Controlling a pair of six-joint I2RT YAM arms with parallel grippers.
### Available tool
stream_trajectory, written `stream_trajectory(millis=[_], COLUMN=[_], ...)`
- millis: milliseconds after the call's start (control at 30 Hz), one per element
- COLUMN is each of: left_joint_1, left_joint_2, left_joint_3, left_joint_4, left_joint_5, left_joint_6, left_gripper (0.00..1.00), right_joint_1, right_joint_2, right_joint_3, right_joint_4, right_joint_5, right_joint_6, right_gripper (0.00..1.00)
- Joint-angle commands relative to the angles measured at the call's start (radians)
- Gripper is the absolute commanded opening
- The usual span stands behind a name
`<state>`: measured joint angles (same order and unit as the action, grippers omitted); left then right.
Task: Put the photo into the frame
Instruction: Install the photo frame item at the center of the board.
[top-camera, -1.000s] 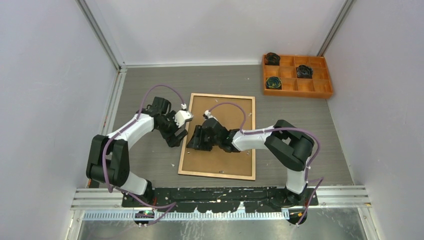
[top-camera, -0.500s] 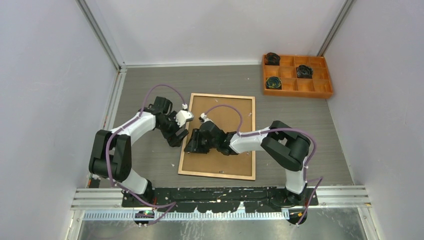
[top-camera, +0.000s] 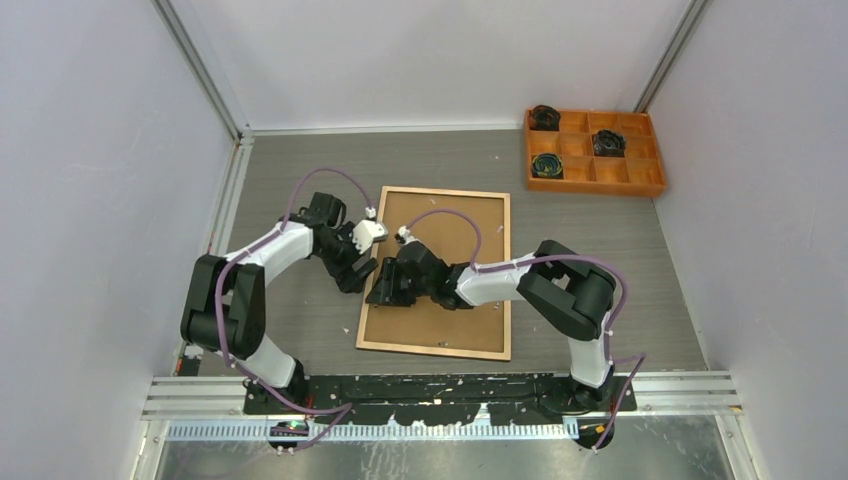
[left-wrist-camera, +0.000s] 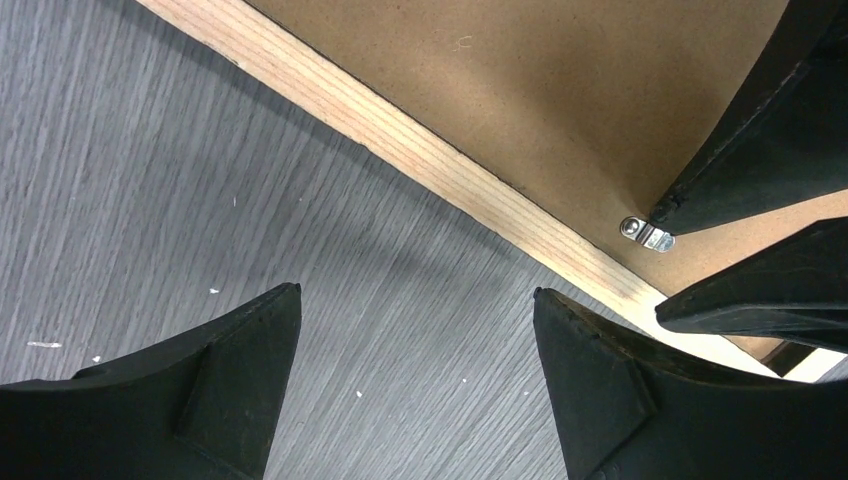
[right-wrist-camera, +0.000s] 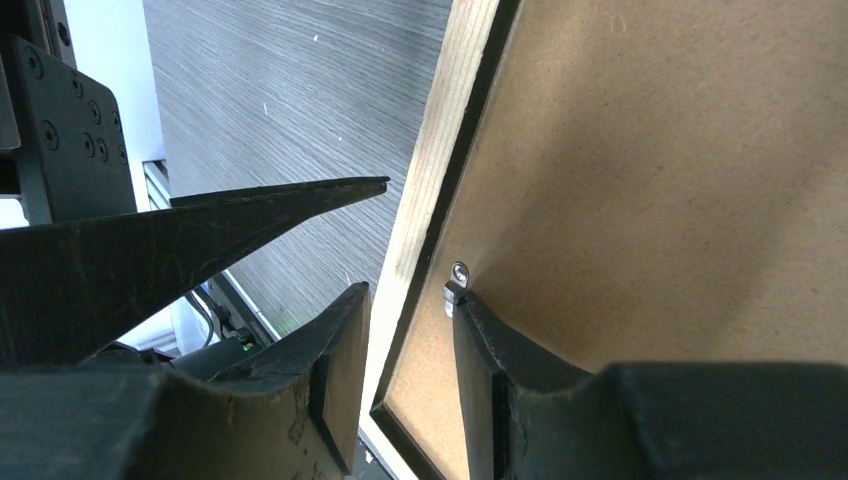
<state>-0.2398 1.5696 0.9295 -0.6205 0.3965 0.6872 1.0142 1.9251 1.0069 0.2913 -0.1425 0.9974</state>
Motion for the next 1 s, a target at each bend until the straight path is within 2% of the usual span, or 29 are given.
stream_trajectory(millis=[0, 667, 967], left_joint_1=[0.002, -0.004, -0.004], left_joint_2=[0.01, 0.032, 0.032], left_joint_3=[0.032, 0.035, 0.032], left_joint_4=[0.018, 0.021, 0.021], left_joint_5=[0.033, 0.033, 0.034], left_joint_6=[-0.008, 0.004, 0.006], left_gripper=[0.87, 0.87, 0.87], right_joint_1=[0.009, 0.011, 0.01], right_joint_2=[0.022, 0.072, 0.014], right_joint_3=[0.022, 0.027, -0.027], right_joint_4=[0.012, 0.099, 0.172], right_joint_5=[0.015, 0.052, 0.054], right_joint_6=[-0.013, 0.005, -0.008], right_gripper=[0.41, 0.4, 0.43])
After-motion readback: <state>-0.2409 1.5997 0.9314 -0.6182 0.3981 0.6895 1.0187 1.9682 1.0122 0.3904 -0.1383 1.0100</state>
